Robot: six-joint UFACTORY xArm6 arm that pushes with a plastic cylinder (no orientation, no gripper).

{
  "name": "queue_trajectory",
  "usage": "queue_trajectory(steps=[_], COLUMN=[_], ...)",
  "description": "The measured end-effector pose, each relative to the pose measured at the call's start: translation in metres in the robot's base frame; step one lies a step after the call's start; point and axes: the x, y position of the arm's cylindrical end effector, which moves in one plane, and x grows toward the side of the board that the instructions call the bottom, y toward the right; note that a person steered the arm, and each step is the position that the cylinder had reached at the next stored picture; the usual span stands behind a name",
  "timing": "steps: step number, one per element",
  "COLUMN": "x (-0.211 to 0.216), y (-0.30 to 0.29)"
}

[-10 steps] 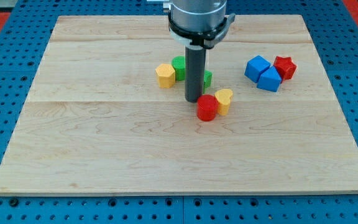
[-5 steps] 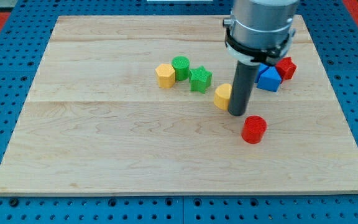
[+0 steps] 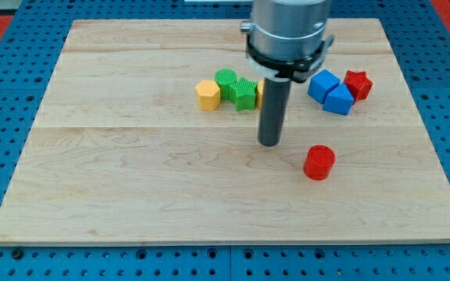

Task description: Move red circle to the bottom of the blue triangle

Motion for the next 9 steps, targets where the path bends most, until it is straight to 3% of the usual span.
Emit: queue_trajectory(steps=[2, 5, 7, 9], x=[0.067, 0.061, 0.027, -0.03], y=[0.025, 0.115, 0.158, 0.162])
